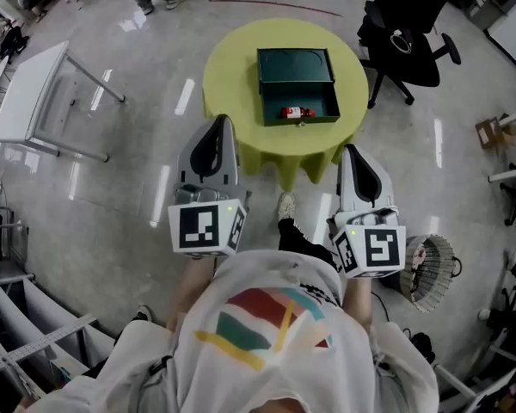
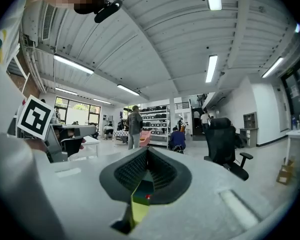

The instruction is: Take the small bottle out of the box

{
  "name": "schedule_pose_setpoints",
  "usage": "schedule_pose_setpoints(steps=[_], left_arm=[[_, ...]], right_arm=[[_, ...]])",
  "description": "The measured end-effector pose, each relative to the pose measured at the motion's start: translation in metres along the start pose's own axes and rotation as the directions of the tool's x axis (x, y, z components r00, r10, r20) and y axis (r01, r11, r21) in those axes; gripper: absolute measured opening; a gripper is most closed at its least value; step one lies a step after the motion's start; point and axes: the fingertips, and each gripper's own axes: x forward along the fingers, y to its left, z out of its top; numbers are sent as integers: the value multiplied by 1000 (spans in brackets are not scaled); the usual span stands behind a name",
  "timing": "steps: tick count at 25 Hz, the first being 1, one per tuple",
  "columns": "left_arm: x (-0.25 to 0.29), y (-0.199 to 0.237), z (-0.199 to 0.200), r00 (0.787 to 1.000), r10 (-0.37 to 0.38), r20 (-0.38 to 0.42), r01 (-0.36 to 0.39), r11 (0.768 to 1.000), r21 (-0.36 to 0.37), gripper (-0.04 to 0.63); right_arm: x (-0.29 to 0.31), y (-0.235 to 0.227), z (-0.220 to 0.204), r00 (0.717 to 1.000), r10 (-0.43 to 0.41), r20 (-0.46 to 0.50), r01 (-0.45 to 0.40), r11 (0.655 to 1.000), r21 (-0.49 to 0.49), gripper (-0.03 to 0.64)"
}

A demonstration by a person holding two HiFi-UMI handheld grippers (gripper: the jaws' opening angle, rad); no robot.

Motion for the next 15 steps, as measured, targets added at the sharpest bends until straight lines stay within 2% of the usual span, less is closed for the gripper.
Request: schedule_pose_setpoints(steps=[6, 11, 15], left_arm=[[75, 4, 18, 998, 56, 35, -57, 998, 27, 15], [120, 10, 3, 995, 95, -9, -95, 995, 3, 14], [144, 13, -6, 994, 102, -42, -102, 995, 2, 15]], right_arm=[[66, -53, 8, 999, 45, 8, -45, 999, 29, 0], [105, -76, -1, 994, 107, -30, -105, 994, 38, 0], [130, -90, 3, 992, 123, -33, -122, 992, 28, 0]])
